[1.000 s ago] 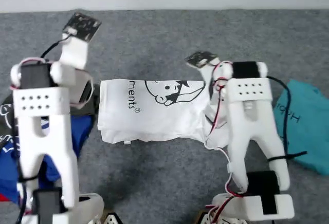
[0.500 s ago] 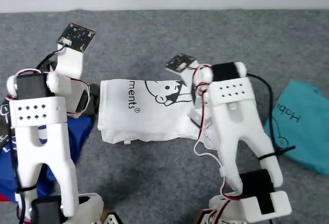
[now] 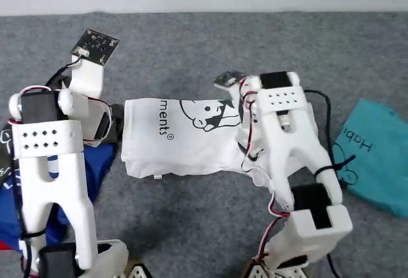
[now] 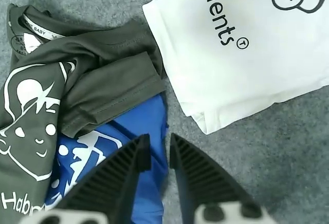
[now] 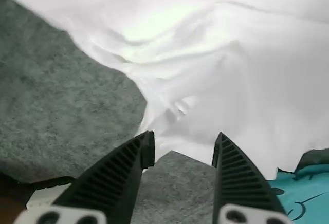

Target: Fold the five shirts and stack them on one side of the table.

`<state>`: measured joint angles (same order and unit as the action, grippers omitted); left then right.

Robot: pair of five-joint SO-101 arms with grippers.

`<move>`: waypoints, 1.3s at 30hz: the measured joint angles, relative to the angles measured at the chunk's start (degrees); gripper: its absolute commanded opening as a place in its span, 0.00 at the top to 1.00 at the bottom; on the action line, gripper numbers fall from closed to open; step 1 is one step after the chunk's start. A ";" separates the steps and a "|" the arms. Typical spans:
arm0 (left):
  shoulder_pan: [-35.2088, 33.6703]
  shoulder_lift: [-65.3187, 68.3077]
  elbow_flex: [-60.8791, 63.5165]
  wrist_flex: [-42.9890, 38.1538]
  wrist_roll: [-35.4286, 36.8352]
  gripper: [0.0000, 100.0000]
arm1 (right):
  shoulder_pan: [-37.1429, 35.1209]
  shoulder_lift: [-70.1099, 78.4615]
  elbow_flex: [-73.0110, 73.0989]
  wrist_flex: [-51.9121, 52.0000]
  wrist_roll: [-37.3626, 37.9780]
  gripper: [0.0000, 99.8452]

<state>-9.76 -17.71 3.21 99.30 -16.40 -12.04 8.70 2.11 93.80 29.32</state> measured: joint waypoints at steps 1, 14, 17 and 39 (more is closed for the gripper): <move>0.00 0.00 0.00 0.00 0.00 0.93 | -0.09 0.53 -0.18 0.00 0.00 0.80; 0.00 0.00 0.00 0.00 0.00 0.93 | 0.62 5.54 -0.18 -0.09 0.00 0.96; 0.00 0.00 0.00 0.00 0.00 0.93 | 1.32 7.03 -0.18 -0.09 0.00 0.97; 0.00 0.00 0.00 0.00 0.00 0.93 | 1.49 7.38 -3.78 6.68 -0.62 0.78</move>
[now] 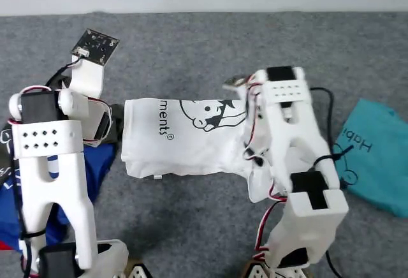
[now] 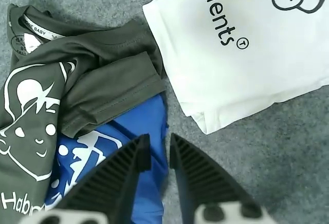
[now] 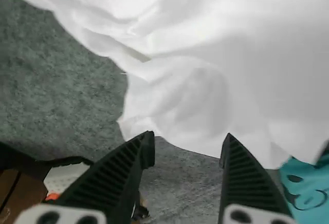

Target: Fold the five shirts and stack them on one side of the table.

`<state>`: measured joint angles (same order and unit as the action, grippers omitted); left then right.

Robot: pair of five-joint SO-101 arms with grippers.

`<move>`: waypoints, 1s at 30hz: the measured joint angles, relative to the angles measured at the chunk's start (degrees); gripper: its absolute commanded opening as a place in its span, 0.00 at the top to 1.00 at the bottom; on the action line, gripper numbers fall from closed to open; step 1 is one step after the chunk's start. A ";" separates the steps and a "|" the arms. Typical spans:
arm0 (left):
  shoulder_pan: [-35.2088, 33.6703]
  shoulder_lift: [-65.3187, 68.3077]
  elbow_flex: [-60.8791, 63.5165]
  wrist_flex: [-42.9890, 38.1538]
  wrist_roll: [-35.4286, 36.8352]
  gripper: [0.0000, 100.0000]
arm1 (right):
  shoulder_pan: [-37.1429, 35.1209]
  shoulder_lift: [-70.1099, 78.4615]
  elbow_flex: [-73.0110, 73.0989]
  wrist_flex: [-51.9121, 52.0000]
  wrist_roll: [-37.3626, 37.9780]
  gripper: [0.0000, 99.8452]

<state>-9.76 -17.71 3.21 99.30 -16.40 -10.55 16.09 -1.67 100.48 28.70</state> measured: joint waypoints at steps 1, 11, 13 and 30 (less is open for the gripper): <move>0.00 0.00 0.00 0.00 0.00 0.93 | -0.62 0.00 0.97 0.00 0.00 0.78; 0.00 0.00 0.00 0.00 0.00 0.93 | -1.32 0.00 6.24 -3.87 -1.76 0.81; 0.00 0.00 0.00 0.00 0.00 0.93 | -1.41 0.00 7.74 -3.96 -1.76 0.81; 0.00 0.00 0.00 0.00 0.00 0.93 | 4.22 0.00 15.65 -13.54 -1.93 0.99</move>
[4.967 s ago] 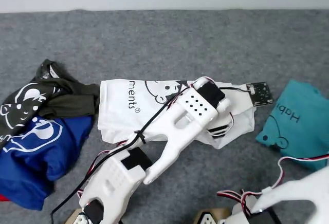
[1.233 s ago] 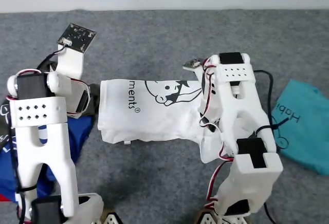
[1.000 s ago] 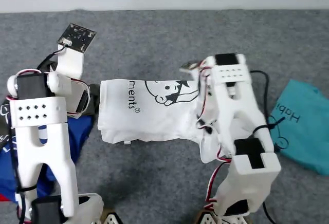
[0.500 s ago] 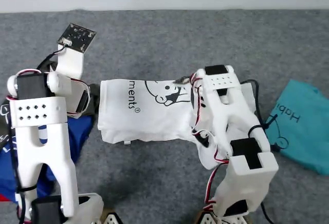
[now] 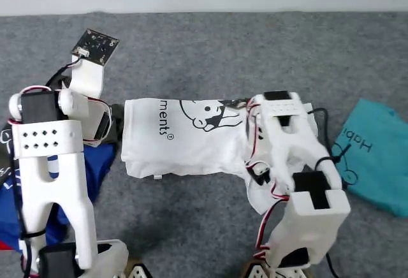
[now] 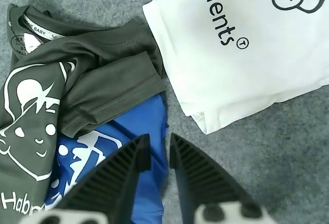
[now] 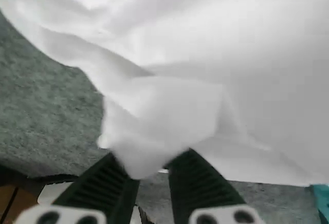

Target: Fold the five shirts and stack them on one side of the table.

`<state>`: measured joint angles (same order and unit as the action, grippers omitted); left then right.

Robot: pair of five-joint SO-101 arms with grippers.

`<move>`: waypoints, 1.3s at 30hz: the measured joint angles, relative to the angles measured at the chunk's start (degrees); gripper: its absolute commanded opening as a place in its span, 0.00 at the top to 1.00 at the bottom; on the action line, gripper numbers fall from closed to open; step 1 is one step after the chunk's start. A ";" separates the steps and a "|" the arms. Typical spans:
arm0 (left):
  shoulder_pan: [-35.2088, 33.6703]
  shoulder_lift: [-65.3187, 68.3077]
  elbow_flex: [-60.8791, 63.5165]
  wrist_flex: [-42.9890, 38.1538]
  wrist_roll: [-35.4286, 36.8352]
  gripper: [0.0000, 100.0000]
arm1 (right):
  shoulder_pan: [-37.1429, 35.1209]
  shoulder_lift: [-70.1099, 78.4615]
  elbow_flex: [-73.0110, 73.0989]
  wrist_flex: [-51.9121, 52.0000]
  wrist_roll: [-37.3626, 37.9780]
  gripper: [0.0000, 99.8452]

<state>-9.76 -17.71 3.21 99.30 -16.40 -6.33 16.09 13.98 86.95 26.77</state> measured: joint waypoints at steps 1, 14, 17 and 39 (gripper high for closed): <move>0.00 0.00 0.00 0.00 0.00 0.93 | 1.14 0.00 -0.09 0.26 0.00 0.99; 0.00 0.00 0.00 0.00 0.00 0.93 | 3.34 0.09 -23.47 5.10 3.25 0.99; 0.00 0.00 0.00 0.00 0.00 0.93 | 3.25 3.60 -27.08 4.75 3.96 0.99; 0.00 0.00 0.18 0.00 0.00 0.93 | 5.71 30.07 -63.91 13.54 -4.84 0.90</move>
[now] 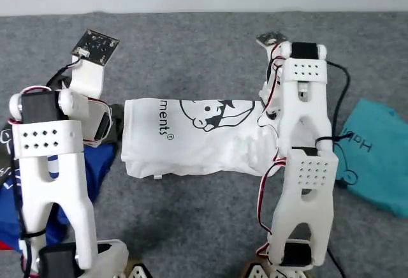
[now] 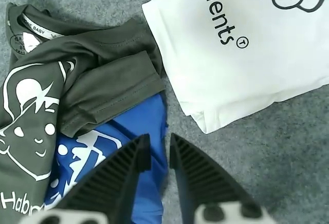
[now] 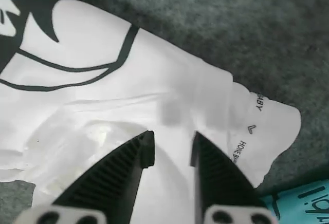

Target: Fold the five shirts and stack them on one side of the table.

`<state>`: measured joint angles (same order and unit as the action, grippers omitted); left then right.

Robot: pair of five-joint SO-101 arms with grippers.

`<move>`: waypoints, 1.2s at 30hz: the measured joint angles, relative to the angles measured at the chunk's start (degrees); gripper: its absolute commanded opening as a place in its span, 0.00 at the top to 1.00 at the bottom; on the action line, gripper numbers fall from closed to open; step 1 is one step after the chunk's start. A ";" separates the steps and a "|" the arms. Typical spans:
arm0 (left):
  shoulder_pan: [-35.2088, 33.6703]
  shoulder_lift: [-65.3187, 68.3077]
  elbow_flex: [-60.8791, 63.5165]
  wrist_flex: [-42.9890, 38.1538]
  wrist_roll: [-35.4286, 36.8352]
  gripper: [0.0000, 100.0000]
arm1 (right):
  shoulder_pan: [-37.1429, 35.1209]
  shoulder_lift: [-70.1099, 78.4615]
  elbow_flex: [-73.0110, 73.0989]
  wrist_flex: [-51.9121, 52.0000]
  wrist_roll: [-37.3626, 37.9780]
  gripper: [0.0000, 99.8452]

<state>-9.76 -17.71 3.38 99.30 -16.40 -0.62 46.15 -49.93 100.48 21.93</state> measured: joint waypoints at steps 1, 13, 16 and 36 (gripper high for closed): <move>0.00 0.00 0.00 0.00 0.00 0.93 | 0.00 -1.58 1.49 0.00 0.00 0.90; 0.00 0.00 0.88 0.00 0.00 0.93 | -1.49 -29.01 37.36 0.00 0.53 0.90; 0.00 0.00 3.34 -1.67 0.00 0.93 | -4.57 -29.27 41.85 0.00 0.79 0.90; 0.00 0.00 5.54 -2.37 0.00 0.93 | 2.29 -1.41 6.33 -5.01 1.14 0.93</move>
<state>-9.76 -17.71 8.92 96.92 -16.40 1.67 44.75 -43.60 95.47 23.08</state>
